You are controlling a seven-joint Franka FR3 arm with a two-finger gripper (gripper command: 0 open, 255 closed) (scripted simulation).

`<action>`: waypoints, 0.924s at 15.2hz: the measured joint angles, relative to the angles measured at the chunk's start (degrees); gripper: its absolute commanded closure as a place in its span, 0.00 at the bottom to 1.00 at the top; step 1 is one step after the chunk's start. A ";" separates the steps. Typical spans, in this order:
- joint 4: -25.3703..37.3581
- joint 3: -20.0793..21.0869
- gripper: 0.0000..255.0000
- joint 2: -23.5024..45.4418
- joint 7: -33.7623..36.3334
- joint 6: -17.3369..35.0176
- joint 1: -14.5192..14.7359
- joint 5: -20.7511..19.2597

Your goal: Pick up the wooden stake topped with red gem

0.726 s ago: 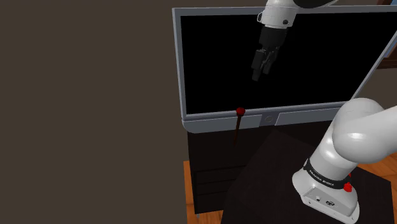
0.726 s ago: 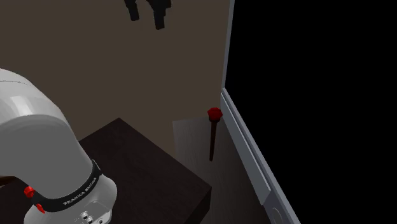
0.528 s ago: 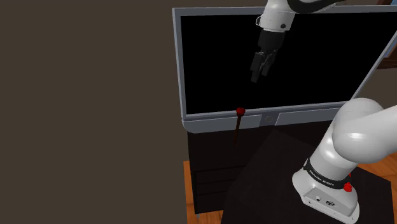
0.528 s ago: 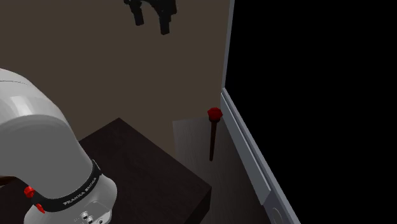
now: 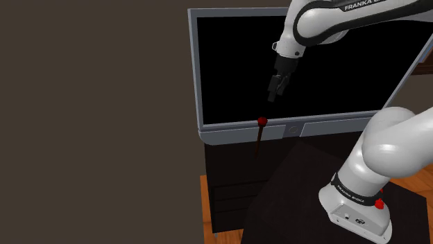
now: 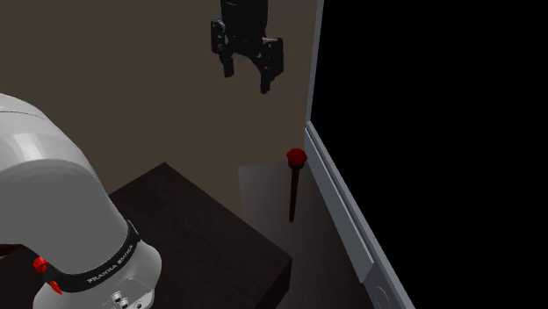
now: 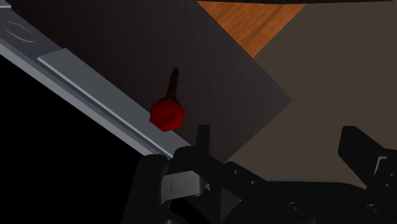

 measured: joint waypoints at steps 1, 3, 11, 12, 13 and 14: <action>-0.41 -1.10 0.00 1.83 -1.43 2.16 0.03 0.02; -0.21 -3.33 0.00 5.94 -4.44 5.94 0.25 0.37; 1.38 -12.23 0.00 23.12 -19.17 19.93 3.02 6.66; 2.41 -13.25 0.00 25.93 -21.58 21.24 3.62 8.45; 2.69 -13.99 0.00 27.92 -23.75 22.46 4.03 10.11; 3.50 -14.78 0.00 30.75 -26.39 23.89 4.58 12.38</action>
